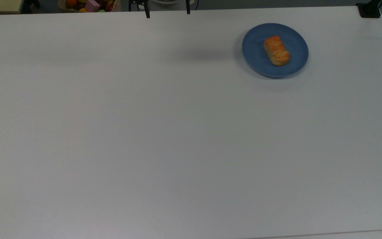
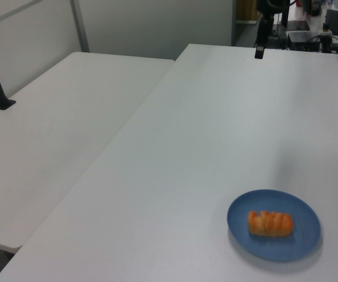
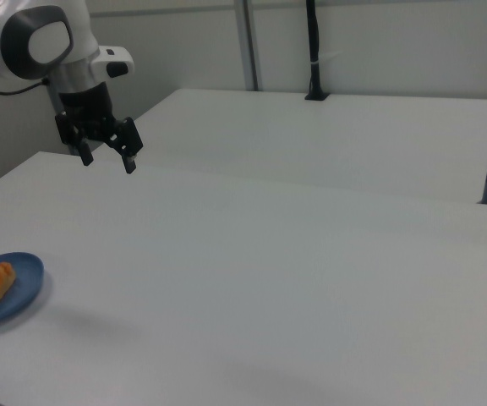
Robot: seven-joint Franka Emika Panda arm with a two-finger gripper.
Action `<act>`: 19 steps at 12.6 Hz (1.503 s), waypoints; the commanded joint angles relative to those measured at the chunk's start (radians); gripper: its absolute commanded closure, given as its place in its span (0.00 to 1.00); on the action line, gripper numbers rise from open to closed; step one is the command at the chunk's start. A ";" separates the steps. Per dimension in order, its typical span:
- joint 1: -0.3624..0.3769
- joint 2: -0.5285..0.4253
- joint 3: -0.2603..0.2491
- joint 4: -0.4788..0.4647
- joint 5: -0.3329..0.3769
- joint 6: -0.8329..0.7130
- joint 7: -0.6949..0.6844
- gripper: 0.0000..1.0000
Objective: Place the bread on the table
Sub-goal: 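Move the open gripper toward the bread roll on the blue plate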
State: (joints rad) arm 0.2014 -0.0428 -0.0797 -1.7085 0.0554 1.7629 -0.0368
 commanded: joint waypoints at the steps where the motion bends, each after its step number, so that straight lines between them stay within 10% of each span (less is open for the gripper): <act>1: 0.024 -0.005 0.008 -0.026 0.017 -0.057 -0.028 0.00; 11: 0.308 -0.002 0.017 -0.077 0.107 -0.114 0.127 0.00; 19: 0.357 0.133 0.230 -0.239 0.115 0.154 0.281 0.00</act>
State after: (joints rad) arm 0.5553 0.0715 0.1161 -1.8781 0.1560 1.7941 0.2090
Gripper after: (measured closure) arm 0.000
